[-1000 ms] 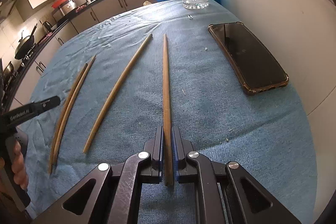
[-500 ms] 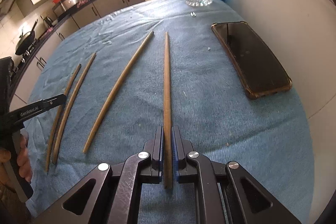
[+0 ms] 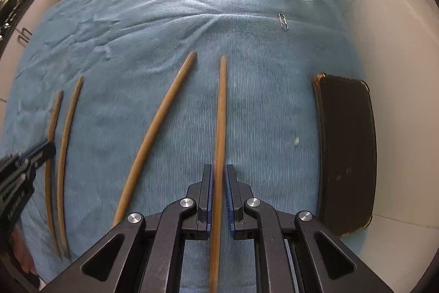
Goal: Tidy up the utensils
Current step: 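Carry both held chopsticks to the black cup and lower them in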
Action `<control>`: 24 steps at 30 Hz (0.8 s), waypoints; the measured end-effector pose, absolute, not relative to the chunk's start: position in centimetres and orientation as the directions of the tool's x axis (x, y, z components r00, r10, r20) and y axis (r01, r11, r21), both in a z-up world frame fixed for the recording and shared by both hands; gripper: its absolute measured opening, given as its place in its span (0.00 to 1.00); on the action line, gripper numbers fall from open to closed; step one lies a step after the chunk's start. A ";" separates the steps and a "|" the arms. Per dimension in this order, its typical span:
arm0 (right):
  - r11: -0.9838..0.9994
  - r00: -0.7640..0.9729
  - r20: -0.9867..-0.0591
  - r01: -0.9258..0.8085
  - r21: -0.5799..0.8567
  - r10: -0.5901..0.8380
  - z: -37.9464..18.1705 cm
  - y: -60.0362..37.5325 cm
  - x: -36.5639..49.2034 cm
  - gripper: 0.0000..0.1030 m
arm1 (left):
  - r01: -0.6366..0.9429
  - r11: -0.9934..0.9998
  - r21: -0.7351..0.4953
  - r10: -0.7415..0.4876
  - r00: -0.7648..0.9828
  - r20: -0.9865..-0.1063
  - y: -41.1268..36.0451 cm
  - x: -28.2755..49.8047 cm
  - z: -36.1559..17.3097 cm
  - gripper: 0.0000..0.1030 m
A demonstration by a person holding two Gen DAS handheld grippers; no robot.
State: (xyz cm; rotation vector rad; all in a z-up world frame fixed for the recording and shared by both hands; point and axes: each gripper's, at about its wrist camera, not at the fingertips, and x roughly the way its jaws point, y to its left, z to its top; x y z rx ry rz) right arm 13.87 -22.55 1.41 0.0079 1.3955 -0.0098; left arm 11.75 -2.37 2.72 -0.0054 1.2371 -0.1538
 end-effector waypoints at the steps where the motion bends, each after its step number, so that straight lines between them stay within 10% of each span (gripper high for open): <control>1: 1.000 0.172 -0.985 0.019 0.001 -0.003 1.4 -22.5 14.2 0.09 | 0.115 0.989 -0.089 -0.122 0.317 -0.941 -2.4 11.8 2.7 0.08; 24: 0.969 0.649 -0.730 -0.050 0.241 0.215 8.5 -21.9 -1.9 0.07 | 0.200 0.950 -0.240 -0.312 0.659 -0.684 1.2 -3.1 10.7 0.07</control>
